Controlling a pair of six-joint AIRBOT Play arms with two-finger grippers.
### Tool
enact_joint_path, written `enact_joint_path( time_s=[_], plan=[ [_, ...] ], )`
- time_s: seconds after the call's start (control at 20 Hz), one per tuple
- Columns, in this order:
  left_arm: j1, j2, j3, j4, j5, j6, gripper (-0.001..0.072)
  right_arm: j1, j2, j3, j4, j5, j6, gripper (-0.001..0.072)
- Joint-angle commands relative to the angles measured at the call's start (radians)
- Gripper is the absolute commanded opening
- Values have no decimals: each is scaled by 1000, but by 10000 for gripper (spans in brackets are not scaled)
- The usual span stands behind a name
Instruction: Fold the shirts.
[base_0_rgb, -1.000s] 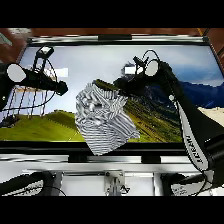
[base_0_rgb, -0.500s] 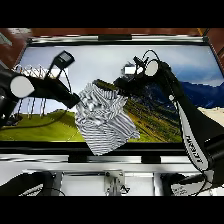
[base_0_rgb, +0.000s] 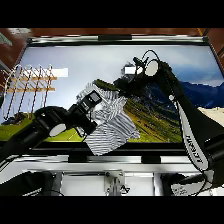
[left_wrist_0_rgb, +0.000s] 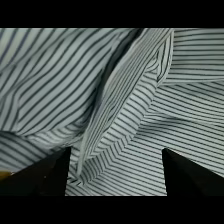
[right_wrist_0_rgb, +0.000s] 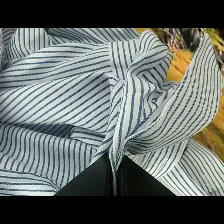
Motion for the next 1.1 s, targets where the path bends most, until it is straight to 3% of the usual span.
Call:
enact_joint_path(
  time_s=[0.0,0.05,0.1,0.2,0.3,0.4,0.45,0.55,0.6,0.7,0.85,1.05],
  plan=[
    [-18,-85,-43,49,113,-63,720,1,0,0,0,25,-13,87],
    [-17,-108,-43,100,136,-68,720,1,0,0,3,25,-13,87],
    [-14,-120,-42,167,168,-129,720,2,0,0,6,26,-12,87],
    [3,-126,-18,304,201,-348,714,2,0,0,11,26,-13,87],
    [38,-126,32,355,172,-393,390,1,0,0,6,25,-12,113],
    [83,-126,75,355,171,-391,324,2,0,0,9,24,-8,111],
    [106,-125,98,354,171,-391,248,2,0,0,14,21,-9,127],
    [141,-119,143,354,170,-339,200,-2,0,0,27,19,-74,640],
    [154,-119,169,353,164,-304,145,-11,2,1,27,16,-95,642],
    [179,-119,213,353,135,-249,108,-48,21,3,24,-2,-143,642],
    [229,-119,261,344,74,-245,88,-138,84,3,-14,-11,-187,643],
    [303,-123,265,277,23,-245,88,-212,119,-1,-241,142,-204,643]
  ],
)
